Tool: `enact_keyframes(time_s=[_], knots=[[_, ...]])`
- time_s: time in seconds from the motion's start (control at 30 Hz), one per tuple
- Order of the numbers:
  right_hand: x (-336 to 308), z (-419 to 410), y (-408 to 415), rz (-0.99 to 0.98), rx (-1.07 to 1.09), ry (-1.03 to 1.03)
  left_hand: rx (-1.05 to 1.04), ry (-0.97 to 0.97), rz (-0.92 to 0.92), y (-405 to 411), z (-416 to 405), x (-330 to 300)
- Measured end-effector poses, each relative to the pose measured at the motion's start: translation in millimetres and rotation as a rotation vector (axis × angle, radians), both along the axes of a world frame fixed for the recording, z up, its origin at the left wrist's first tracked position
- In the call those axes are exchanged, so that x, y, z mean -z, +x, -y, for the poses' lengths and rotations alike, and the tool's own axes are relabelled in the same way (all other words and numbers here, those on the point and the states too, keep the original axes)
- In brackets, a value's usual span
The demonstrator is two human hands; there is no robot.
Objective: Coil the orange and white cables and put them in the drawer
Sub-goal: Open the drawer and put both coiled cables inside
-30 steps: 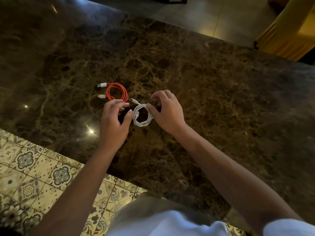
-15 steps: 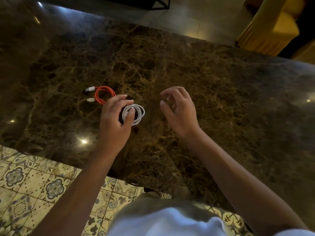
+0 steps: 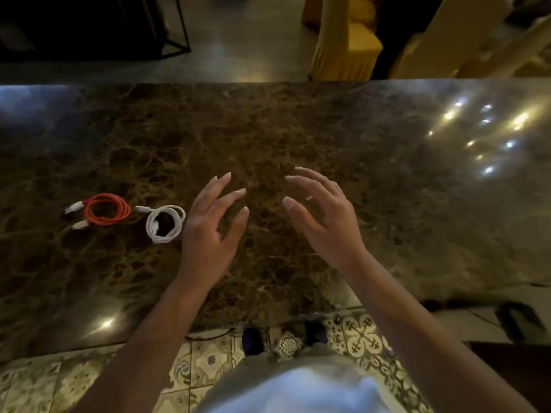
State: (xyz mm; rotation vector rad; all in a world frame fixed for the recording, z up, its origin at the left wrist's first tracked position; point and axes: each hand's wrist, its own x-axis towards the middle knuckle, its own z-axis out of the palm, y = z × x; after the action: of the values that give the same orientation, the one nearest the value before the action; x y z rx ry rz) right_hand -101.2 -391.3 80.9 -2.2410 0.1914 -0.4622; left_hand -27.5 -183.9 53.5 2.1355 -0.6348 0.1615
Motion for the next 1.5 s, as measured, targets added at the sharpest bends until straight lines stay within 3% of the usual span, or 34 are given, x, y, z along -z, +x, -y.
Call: enact_keyframes(time_s=[0.27, 0.6, 0.77, 1.0, 1.3, 1.5], knots=[[27.3, 27.3, -77.4, -0.078, 0.099, 0.071, 0.082, 0.162, -0.108, -51.2, 24.0, 31.5], [52.4, 60.6, -198.6, -0.063, 0.208, 0.227, 0.025, 0.406, 0.043, -131.1, 55.8, 50.7], [87.9, 72.5, -249.0, -0.170, 0.356, 0.568, 0.006, 0.520, 0.066, -150.2, 63.9, 60.7], [151.6, 95.7, -264.8, -0.519, 0.569, 1.065, 0.119, 0.617, 0.137, -160.1, 97.8, 64.9], [175.6, 103.2, -225.1, -0.382, 0.741, 1.299, 0.230, 0.866, 0.147, -152.9, 139.6, 70.9], [179.8, 106.9, -216.3, -0.270, 0.724, 1.353, 0.254, 0.942, 0.155, -153.7, 141.2, 70.1]])
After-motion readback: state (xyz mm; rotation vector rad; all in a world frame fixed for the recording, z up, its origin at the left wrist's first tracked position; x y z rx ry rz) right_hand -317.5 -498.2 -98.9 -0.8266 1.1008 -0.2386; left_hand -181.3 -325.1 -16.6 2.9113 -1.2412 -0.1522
